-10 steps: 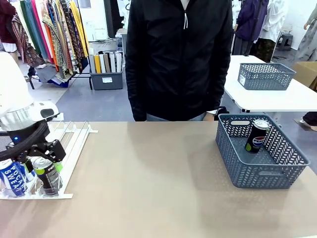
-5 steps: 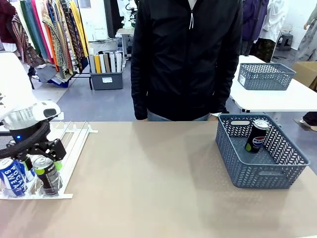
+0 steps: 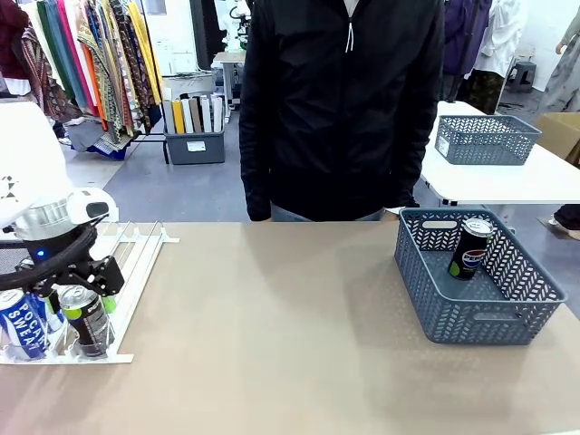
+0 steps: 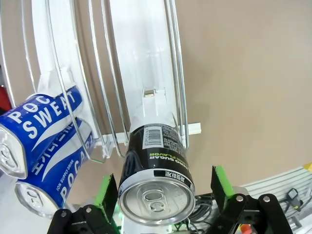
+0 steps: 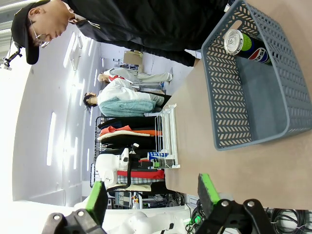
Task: Retrieve and store the cans from the dispenser.
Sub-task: Pick up the last remaining can from one row of the Automatic Can Dispenser and place it in the middle of the table.
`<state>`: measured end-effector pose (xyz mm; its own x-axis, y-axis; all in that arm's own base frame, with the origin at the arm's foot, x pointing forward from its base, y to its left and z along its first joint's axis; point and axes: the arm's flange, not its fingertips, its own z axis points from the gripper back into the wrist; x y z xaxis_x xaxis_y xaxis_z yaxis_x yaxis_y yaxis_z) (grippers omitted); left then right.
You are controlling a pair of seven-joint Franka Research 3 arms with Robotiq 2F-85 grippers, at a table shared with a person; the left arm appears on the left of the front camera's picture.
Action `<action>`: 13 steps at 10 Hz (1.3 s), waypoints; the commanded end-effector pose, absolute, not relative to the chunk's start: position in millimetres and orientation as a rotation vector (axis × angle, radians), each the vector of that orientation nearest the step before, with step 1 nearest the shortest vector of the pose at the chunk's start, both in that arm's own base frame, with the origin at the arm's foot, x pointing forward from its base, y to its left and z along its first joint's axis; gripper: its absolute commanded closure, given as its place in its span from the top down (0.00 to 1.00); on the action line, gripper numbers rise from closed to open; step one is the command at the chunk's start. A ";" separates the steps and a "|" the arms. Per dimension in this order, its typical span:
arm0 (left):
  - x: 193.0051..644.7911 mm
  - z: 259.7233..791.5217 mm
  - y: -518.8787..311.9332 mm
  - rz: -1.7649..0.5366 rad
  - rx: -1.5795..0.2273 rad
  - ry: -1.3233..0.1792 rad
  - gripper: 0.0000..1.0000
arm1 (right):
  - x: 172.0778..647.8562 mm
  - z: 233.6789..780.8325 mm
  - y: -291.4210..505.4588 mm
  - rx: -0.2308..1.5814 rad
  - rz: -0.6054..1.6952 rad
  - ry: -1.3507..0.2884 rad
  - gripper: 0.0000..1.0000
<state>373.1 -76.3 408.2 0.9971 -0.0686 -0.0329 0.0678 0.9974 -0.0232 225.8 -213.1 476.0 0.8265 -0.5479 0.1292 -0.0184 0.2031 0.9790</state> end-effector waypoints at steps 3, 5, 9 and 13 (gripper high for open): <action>376.1 407.9 -81.5 -0.048 0.017 0.004 0.00 | 226.5 478.2 -213.7 1.342 -0.374 -0.541 1.00; 375.5 404.2 -81.0 -0.047 0.019 0.001 0.00 | 226.5 478.2 -213.7 1.342 -0.374 -0.541 1.00; 377.5 429.2 -77.1 -0.053 0.013 -0.026 0.00 | 226.5 478.2 -213.7 1.342 -0.374 -0.541 1.00; 386.8 559.7 -47.4 0.004 -0.042 -0.080 0.00 | 226.5 478.2 -213.7 1.342 -0.374 -0.541 1.00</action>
